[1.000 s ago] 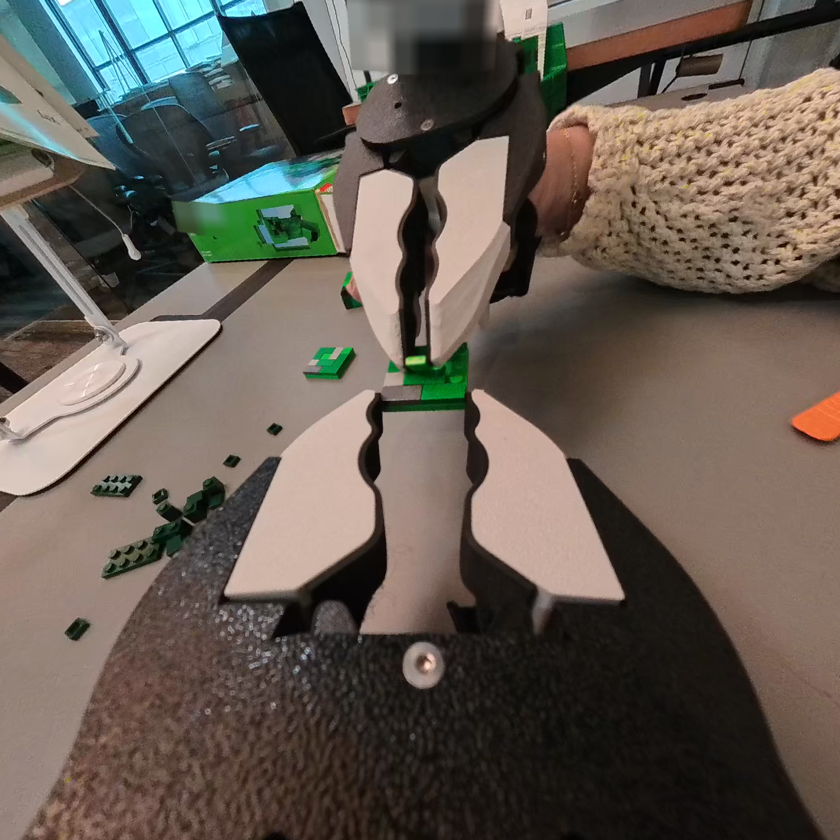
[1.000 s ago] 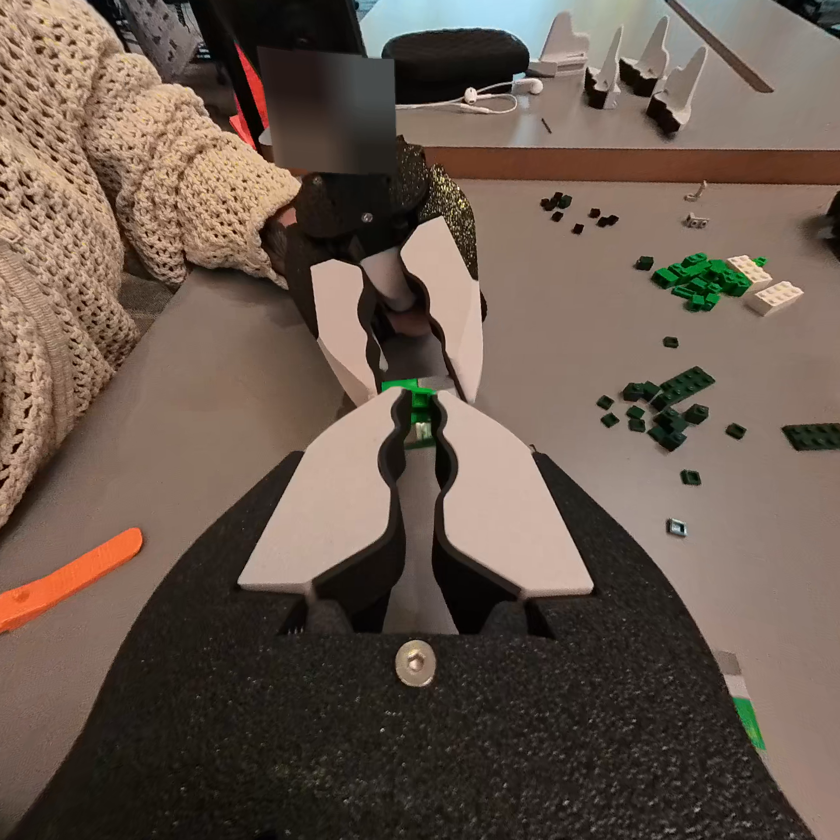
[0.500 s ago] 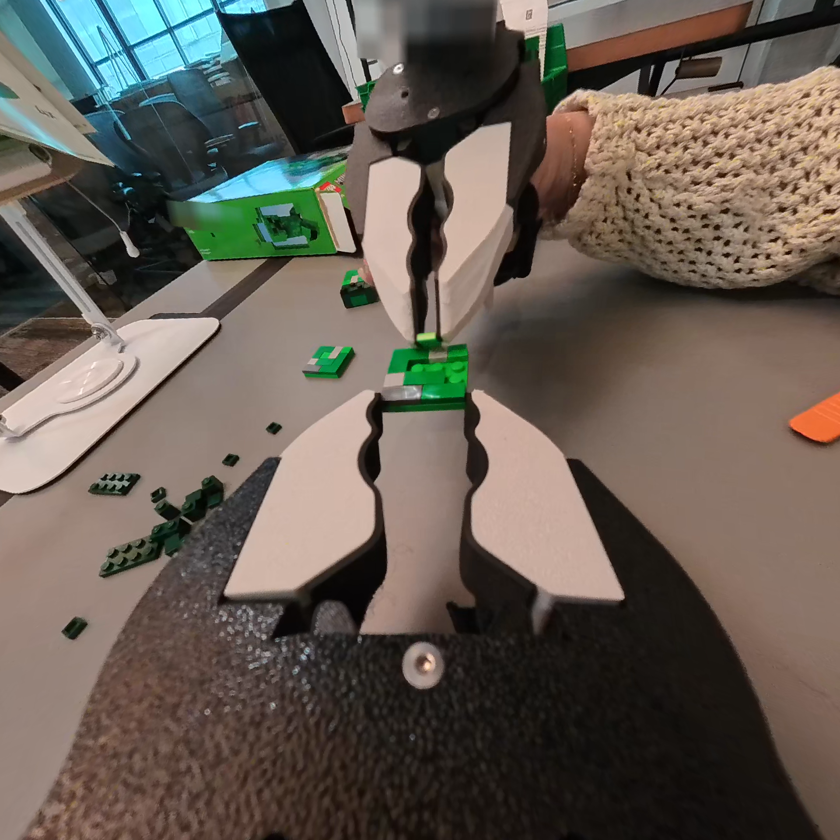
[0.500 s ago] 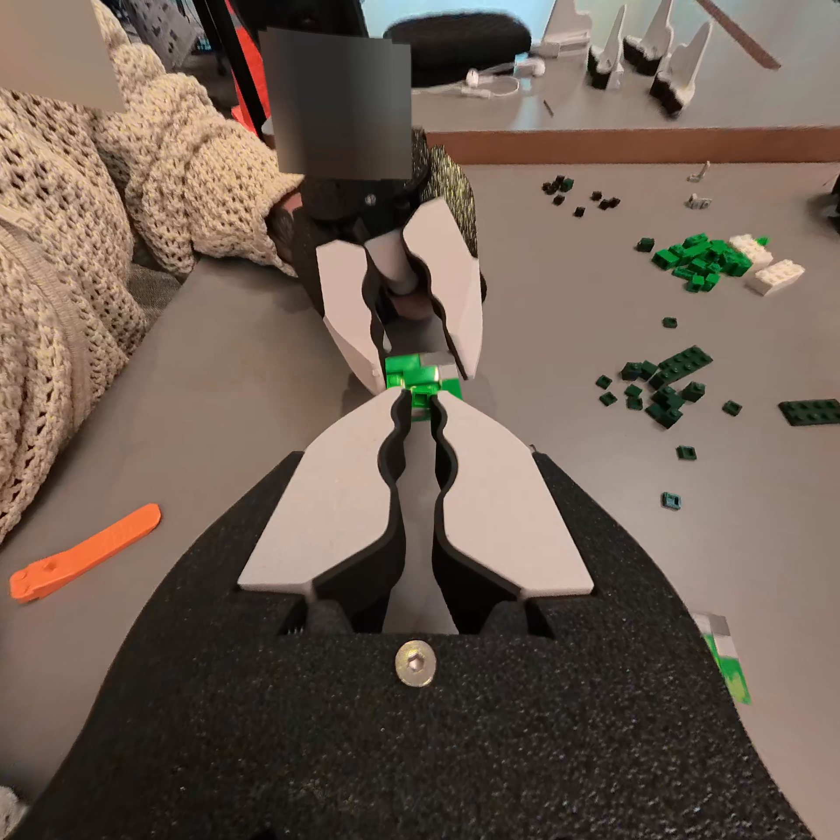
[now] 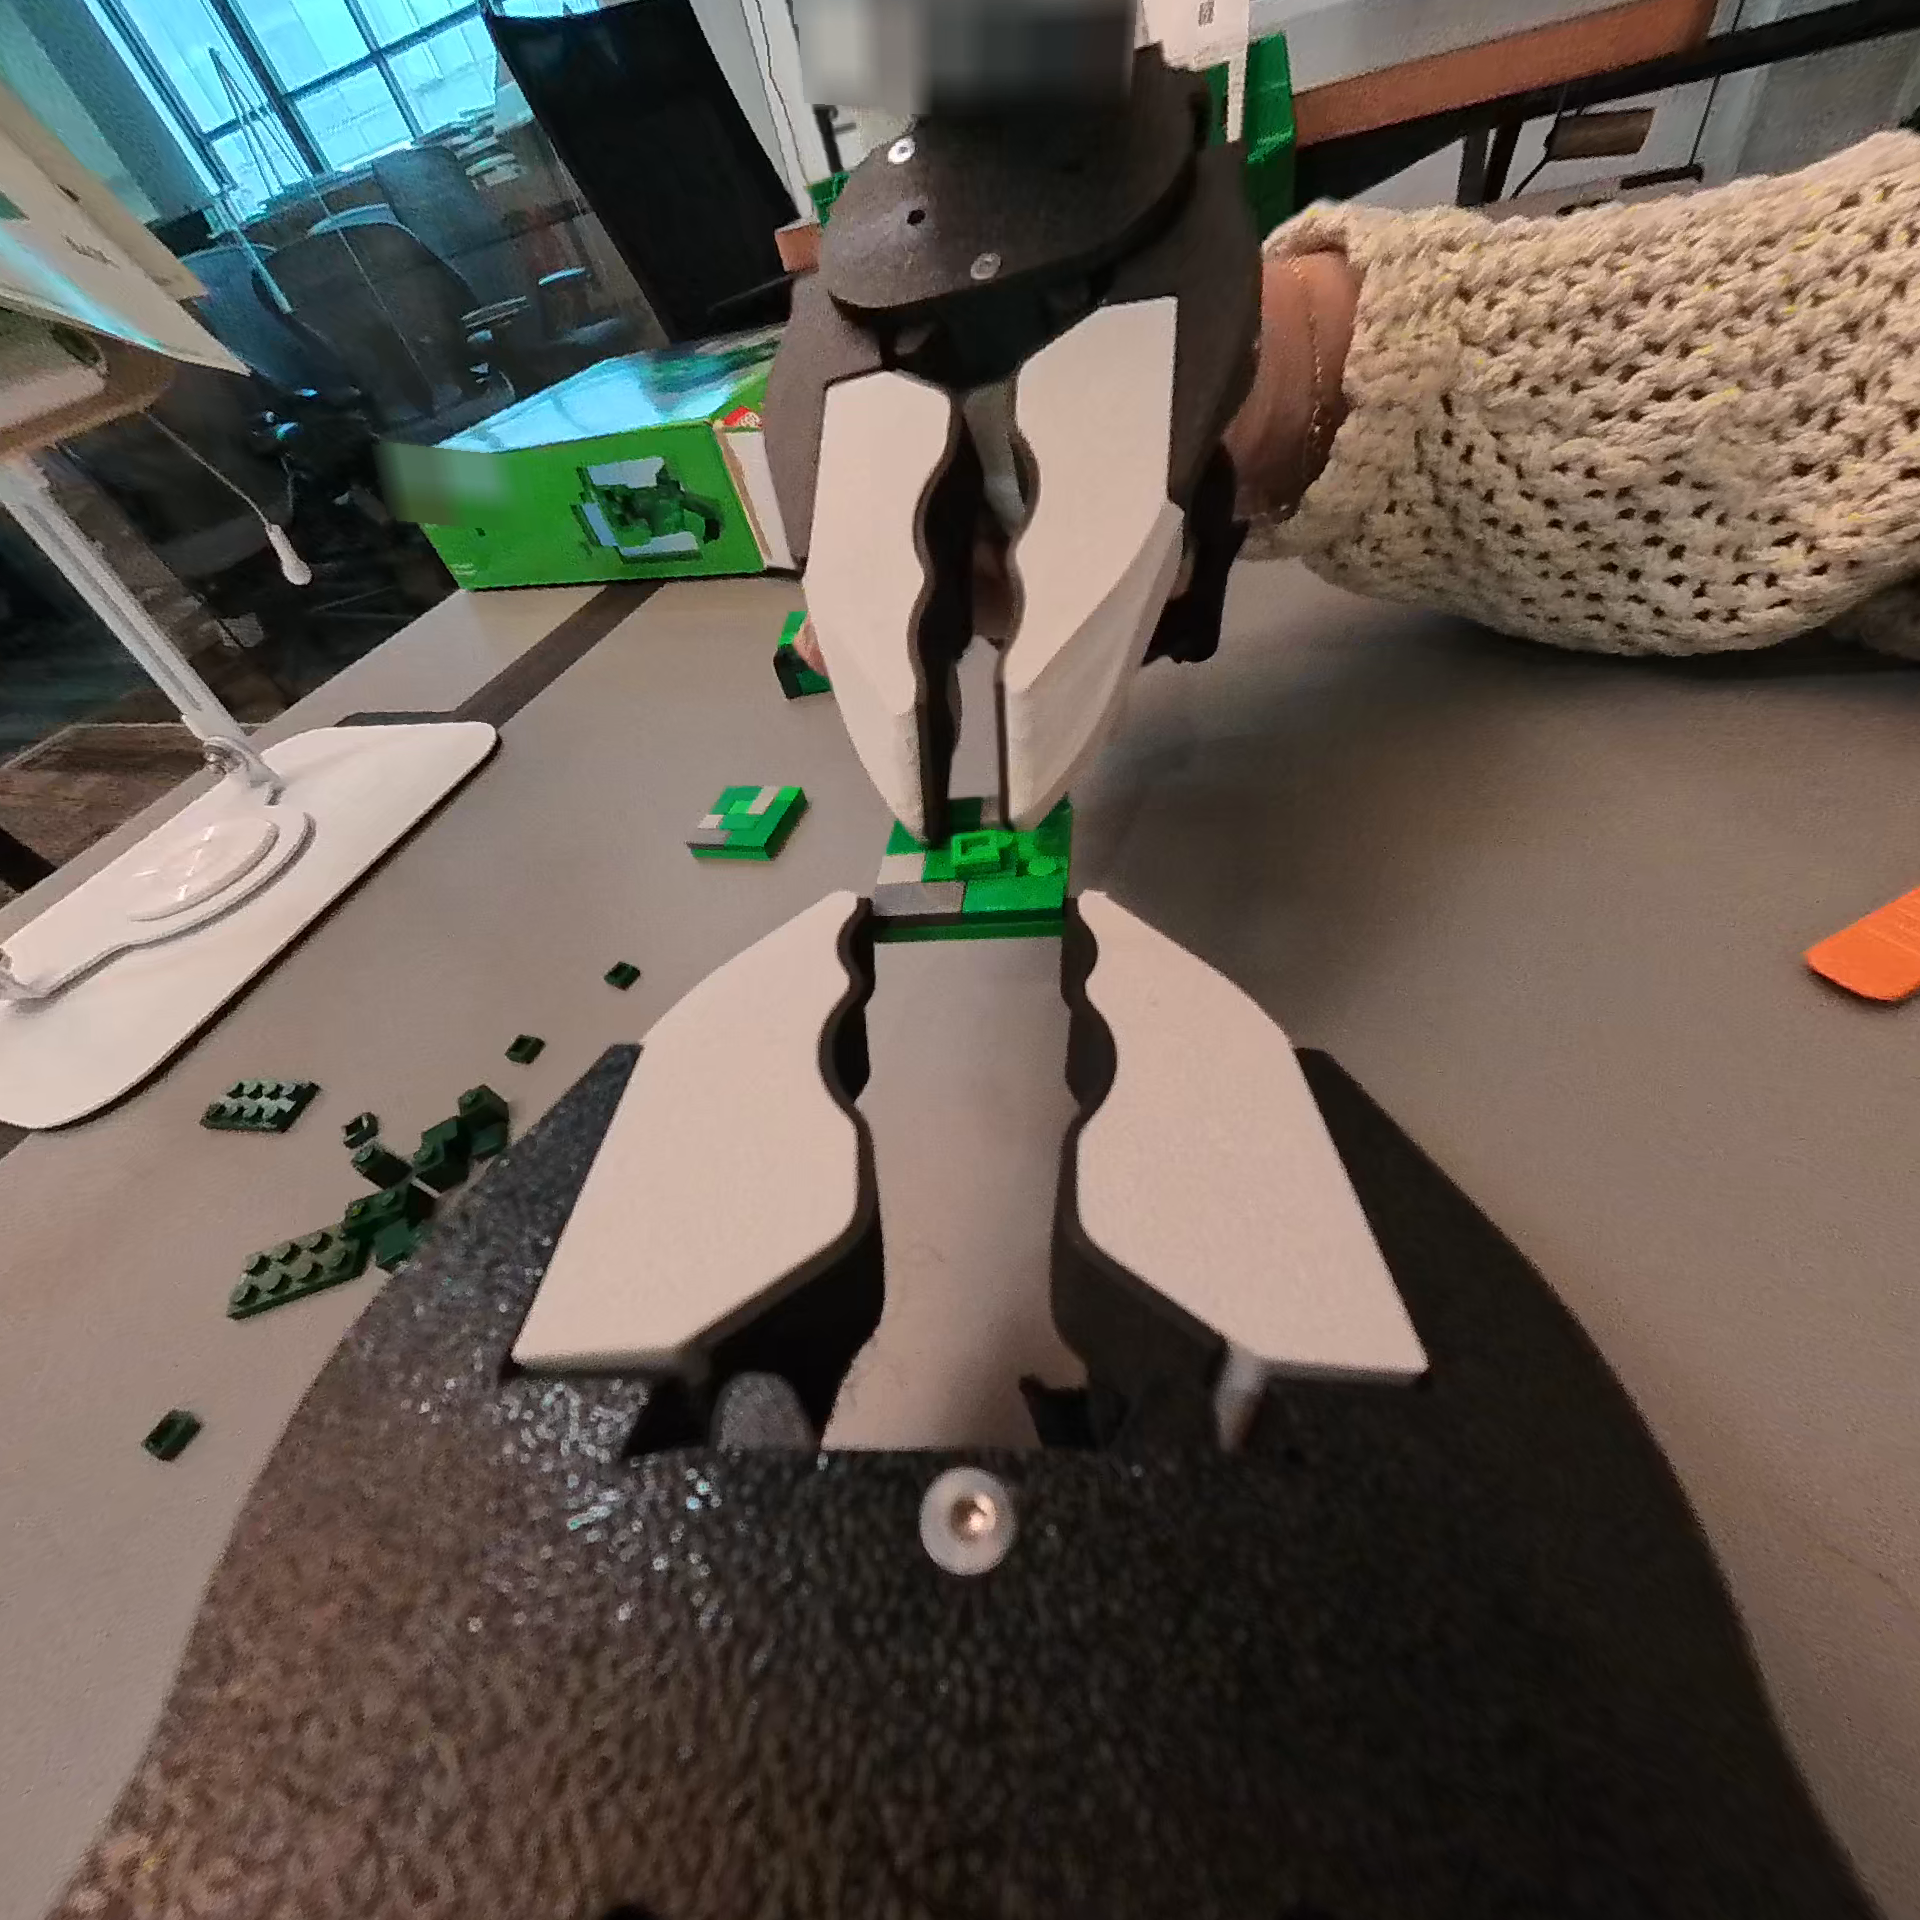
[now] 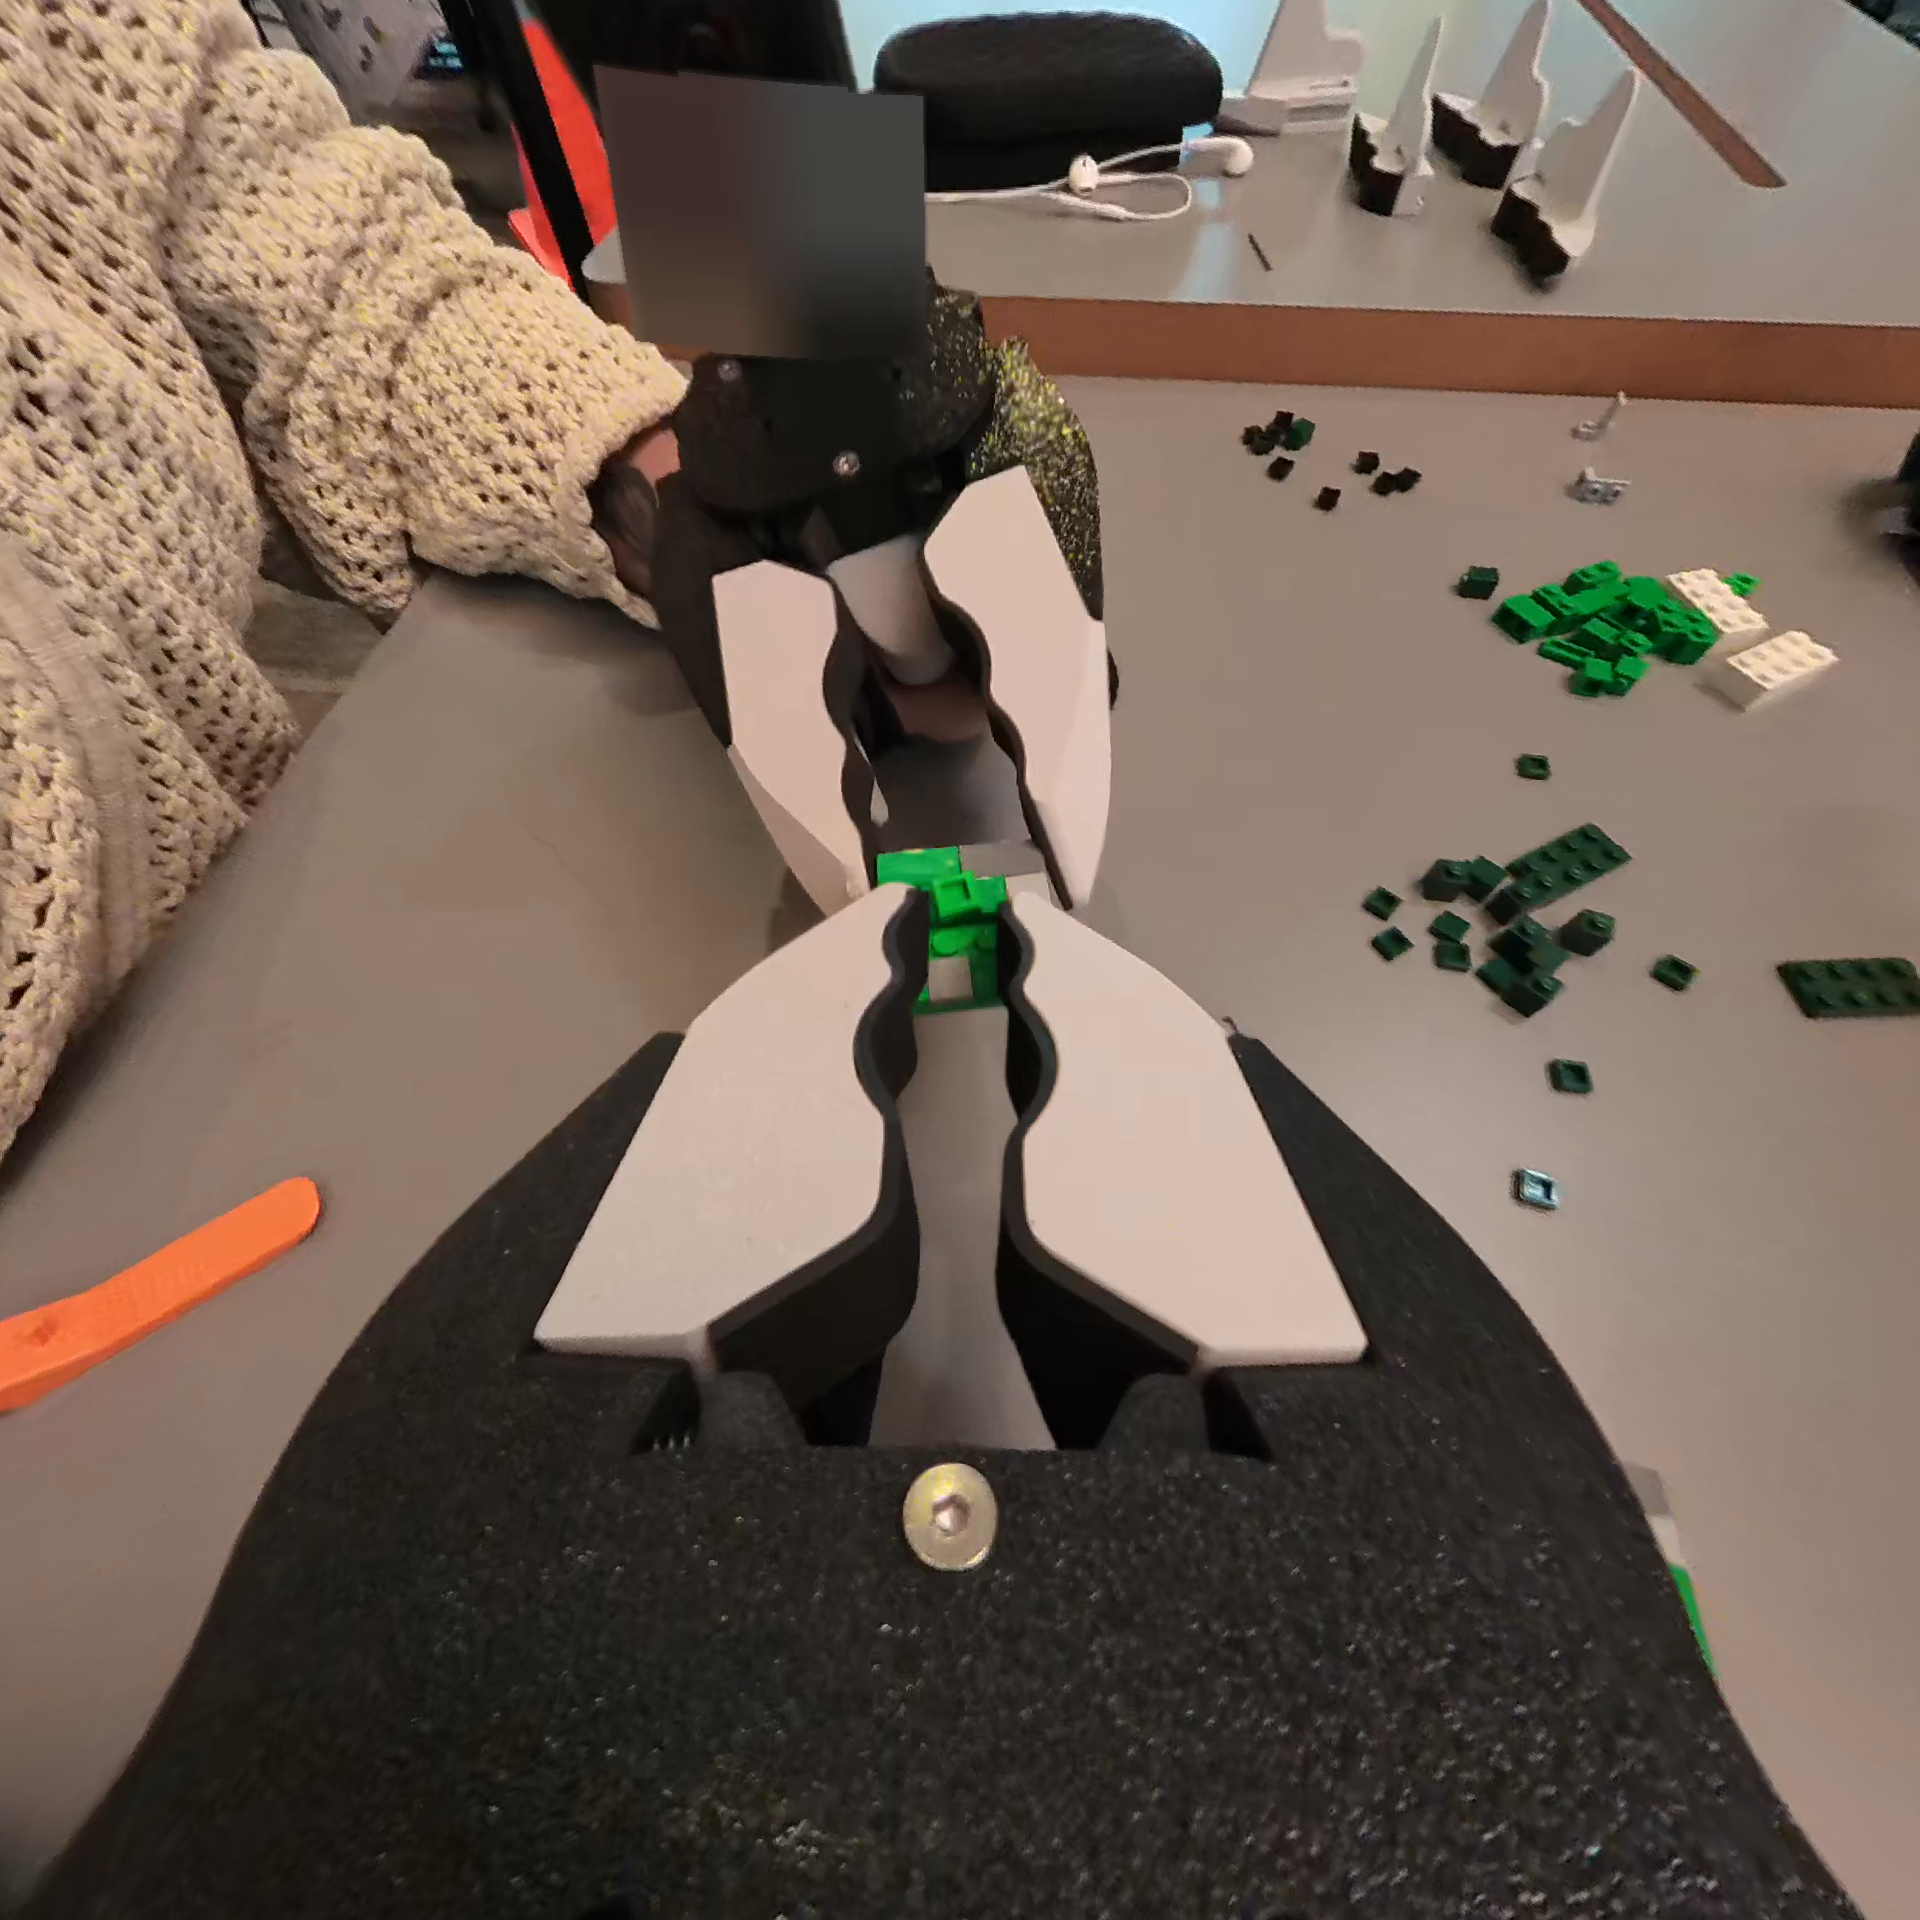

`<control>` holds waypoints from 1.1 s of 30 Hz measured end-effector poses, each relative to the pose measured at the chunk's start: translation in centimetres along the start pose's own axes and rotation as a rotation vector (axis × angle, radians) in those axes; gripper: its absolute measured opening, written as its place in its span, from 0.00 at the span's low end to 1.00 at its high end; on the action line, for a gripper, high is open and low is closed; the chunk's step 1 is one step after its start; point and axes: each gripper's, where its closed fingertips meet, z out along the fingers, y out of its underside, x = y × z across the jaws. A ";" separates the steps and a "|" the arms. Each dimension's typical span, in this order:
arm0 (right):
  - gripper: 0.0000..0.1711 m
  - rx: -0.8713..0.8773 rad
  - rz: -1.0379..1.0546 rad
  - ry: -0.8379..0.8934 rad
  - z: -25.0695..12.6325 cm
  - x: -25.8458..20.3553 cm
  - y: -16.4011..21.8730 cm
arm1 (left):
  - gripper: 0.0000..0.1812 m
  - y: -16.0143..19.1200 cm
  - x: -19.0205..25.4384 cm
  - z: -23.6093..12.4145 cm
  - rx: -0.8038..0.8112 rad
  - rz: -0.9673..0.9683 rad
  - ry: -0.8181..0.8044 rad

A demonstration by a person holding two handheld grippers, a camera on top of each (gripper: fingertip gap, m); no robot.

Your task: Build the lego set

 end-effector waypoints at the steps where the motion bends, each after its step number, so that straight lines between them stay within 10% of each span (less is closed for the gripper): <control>1: 0.07 -0.004 -0.004 0.001 -0.1 0.0 0.0 | 0.19 0.0 0.0 0.0 0.000 0.000 0.000; 33: 0.08 -0.058 -0.149 0.035 0.3 -0.6 0.0 | 0.19 0.0 0.6 0.1 -0.002 0.020 0.034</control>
